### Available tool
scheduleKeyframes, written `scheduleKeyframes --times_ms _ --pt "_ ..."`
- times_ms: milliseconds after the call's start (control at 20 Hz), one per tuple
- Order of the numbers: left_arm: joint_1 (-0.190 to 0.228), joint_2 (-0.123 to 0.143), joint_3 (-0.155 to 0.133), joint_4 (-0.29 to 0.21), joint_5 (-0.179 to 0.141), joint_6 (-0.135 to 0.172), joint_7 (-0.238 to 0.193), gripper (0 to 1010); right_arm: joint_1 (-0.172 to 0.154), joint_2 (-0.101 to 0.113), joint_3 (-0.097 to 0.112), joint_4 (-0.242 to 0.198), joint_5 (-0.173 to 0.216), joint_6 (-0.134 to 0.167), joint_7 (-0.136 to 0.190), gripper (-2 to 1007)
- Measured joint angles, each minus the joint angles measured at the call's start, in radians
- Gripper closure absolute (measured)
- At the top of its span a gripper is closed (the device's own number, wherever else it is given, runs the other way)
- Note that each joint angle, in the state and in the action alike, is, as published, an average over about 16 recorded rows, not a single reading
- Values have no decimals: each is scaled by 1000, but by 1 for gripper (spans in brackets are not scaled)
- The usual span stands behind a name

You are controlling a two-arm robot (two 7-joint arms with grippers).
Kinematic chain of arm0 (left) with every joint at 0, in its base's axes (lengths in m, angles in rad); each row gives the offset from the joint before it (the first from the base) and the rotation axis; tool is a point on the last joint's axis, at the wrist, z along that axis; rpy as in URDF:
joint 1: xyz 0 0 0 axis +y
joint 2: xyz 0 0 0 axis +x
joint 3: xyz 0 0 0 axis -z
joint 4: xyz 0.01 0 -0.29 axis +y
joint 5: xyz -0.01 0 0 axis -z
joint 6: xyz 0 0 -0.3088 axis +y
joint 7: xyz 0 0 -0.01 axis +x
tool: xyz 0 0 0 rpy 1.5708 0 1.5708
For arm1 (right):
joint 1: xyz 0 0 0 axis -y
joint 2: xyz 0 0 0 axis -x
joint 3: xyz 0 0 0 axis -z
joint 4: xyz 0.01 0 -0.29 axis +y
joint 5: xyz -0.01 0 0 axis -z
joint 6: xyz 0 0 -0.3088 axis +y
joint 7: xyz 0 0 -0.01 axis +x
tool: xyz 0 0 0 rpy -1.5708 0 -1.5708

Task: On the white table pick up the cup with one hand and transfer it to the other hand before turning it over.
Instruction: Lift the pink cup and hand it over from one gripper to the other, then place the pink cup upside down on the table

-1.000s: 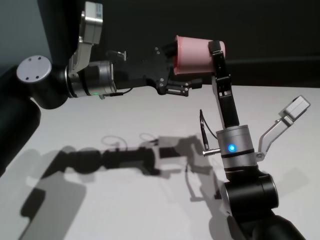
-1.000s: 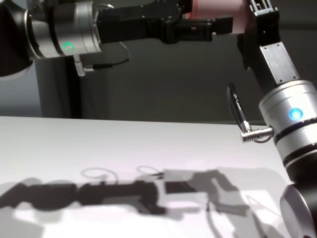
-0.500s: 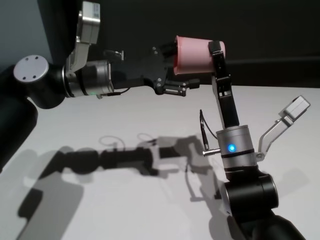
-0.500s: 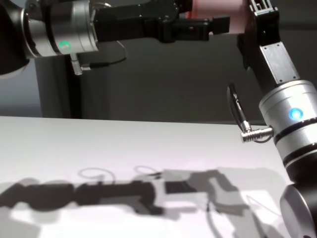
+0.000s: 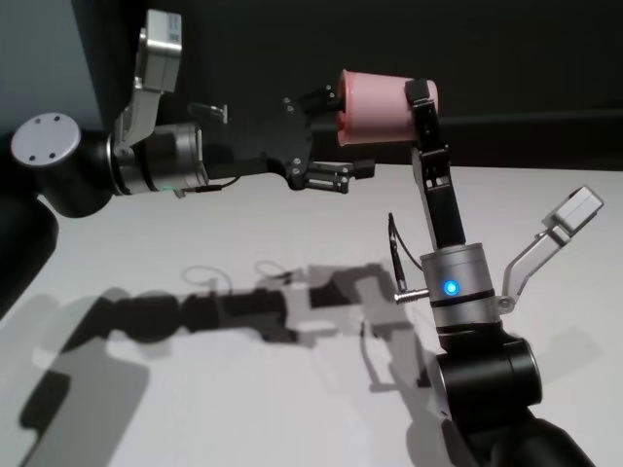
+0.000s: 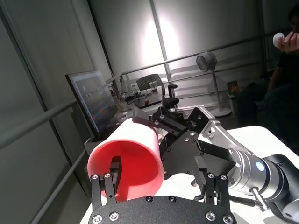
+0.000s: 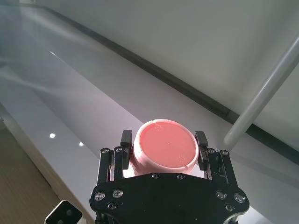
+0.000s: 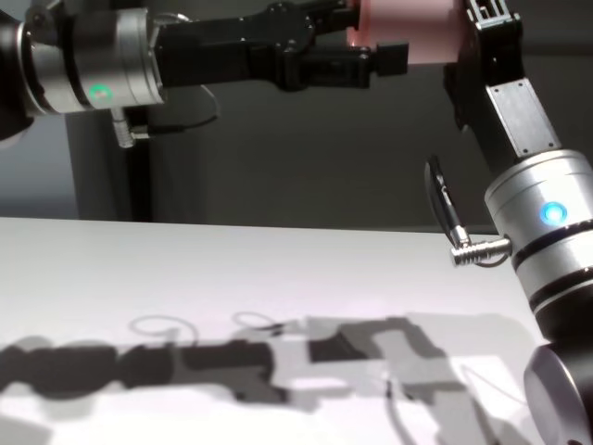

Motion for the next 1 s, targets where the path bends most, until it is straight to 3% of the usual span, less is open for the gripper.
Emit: scheduleKeyframes --times_ms 300,550,800,1000 --pt "27 37 -8 -38 1 16 28 9 0 0 0 0 0 0 0 219" --pt "64 77 -23 -87 3 31 76 9 0 0 0 0 0 0 0 219" --pt "121 125 -50 -154 10 44 160 9 0 0 0 0 0 0 0 219" --pt "184 166 -82 -219 23 55 257 9 0 0 0 0 0 0 0 219"
